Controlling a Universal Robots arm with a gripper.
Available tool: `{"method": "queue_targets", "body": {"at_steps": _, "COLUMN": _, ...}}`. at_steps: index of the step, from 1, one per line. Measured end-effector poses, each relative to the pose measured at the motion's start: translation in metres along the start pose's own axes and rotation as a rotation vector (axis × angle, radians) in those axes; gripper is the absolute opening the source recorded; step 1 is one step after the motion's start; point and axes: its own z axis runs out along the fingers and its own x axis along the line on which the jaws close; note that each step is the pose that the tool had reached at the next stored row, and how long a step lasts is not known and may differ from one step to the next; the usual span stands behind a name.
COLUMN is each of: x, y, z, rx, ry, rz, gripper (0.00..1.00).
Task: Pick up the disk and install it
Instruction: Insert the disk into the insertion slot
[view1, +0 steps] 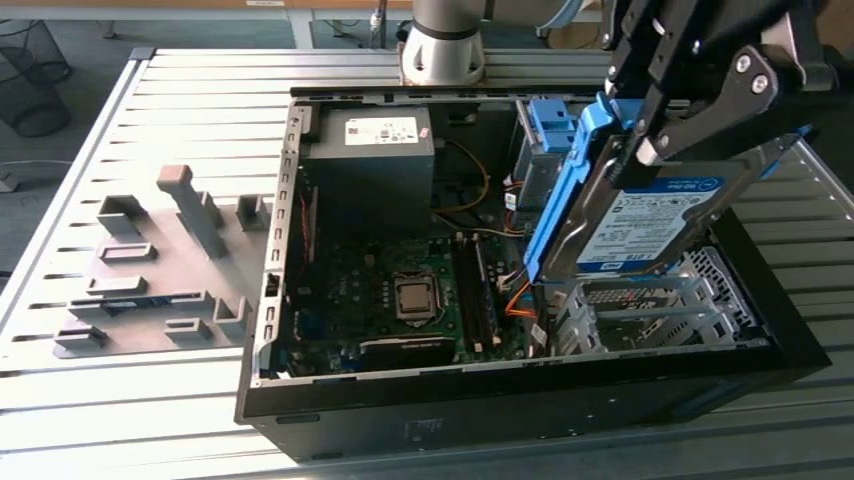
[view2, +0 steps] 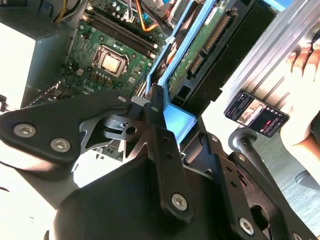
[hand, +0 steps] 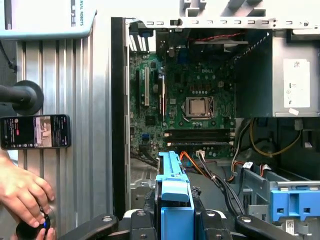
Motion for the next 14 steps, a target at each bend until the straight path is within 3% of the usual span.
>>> {"method": "queue_targets", "body": {"at_steps": 10, "x": 0.0034, "y": -0.0256, "z": 0.0096, "rx": -0.0001, "ry": 0.0003, "rz": 0.0, "gripper": 0.36}}
{"method": "queue_targets", "body": {"at_steps": 14, "x": 0.0051, "y": -0.033, "z": 0.0134, "rx": -0.0001, "ry": 0.0003, "rz": 0.0, "gripper": 0.36}}
